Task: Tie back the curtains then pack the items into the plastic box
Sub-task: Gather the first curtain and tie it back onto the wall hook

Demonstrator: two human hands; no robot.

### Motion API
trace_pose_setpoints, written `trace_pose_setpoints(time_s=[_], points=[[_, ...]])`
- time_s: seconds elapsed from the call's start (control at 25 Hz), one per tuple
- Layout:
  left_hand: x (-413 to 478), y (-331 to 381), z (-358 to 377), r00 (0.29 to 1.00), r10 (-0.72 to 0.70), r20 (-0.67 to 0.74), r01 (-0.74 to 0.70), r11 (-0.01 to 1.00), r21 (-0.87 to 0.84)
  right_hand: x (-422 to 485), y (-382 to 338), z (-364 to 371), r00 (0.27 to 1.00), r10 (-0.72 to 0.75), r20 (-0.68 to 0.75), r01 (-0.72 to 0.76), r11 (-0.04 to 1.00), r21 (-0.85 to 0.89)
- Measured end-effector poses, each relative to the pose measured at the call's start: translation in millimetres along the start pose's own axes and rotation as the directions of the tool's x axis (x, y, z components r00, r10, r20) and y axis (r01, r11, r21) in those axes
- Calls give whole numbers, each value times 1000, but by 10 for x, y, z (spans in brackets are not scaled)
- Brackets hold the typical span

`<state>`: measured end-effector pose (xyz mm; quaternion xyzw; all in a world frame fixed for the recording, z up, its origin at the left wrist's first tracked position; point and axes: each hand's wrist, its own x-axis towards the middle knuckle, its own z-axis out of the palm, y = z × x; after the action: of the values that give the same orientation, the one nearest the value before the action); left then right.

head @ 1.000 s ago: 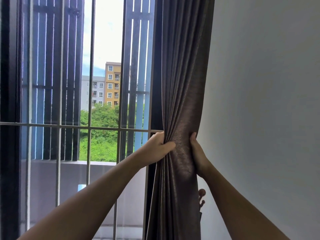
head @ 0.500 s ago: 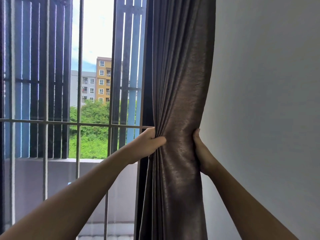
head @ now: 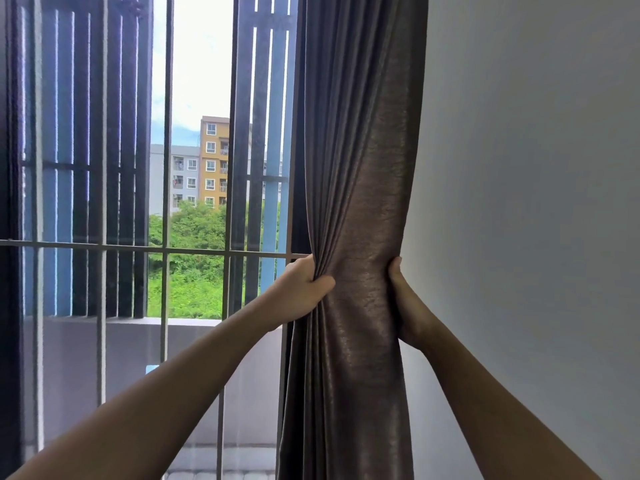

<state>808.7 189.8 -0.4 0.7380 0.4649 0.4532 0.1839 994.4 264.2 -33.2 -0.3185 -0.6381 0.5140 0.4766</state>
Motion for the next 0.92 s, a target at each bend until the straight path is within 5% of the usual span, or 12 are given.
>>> trace_pose_setpoints(time_s=[0.36, 0.56, 0.68, 0.92], points=[[-244, 294, 91, 995, 69, -70, -44, 949, 313, -130, 10, -26, 997, -43, -59, 31, 981, -192], [173, 83, 125, 980, -74, -182, 168, 793, 585, 62, 22, -83, 999, -8, -39, 4, 995, -100], [367, -20, 198, 962, -112, -248, 243, 763, 598, 112, -17, 47, 998, 30, -56, -38, 989, -142], [345, -14, 212, 982, 9, -186, 105, 801, 590, 109, 132, 159, 991, -127, -39, 126, 992, -33]])
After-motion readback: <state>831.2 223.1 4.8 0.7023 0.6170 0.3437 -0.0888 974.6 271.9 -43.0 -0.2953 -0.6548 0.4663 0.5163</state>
